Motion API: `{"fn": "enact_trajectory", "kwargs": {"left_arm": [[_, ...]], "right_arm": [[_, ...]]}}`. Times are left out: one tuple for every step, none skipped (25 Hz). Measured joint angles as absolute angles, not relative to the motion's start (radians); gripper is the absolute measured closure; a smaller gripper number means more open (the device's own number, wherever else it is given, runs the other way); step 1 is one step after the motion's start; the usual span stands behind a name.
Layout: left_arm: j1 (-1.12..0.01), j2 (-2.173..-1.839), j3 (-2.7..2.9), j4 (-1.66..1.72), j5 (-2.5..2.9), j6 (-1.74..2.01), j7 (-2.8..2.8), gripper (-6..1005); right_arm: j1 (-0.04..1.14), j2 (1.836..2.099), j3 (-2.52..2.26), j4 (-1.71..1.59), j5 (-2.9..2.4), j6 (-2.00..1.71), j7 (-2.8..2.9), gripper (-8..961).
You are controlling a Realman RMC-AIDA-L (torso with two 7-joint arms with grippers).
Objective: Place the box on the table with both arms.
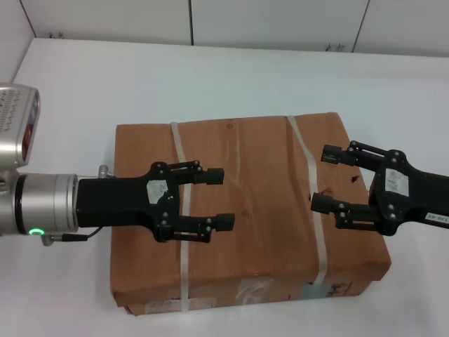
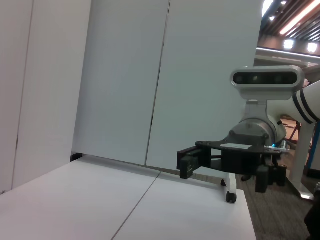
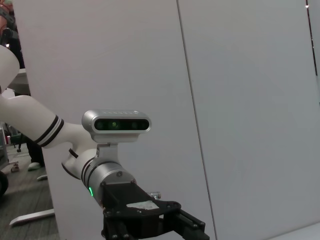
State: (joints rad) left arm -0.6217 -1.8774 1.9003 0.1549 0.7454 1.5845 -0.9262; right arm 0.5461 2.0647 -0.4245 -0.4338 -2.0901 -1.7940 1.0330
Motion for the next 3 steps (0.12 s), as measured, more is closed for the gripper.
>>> {"fn": "enact_trajectory", "kwargs": {"left_arm": [[-0.622,-1.877,1.900,0.155,0.746,1.585,-0.926,172],[-0.622,-1.877,1.899,0.155,0.746,1.585,-0.926,172],[-0.622,-1.877,1.899,0.155,0.746,1.585,-0.926,172]], "right_arm": [[0.546,2.065,-0.425,-0.434,-2.090,-1.794,1.033,75],[0.546,2.065,-0.425,-0.434,-2.090,-1.794,1.033,75],[0.546,2.065,-0.425,-0.434,-2.090,-1.794,1.033,75]]}}
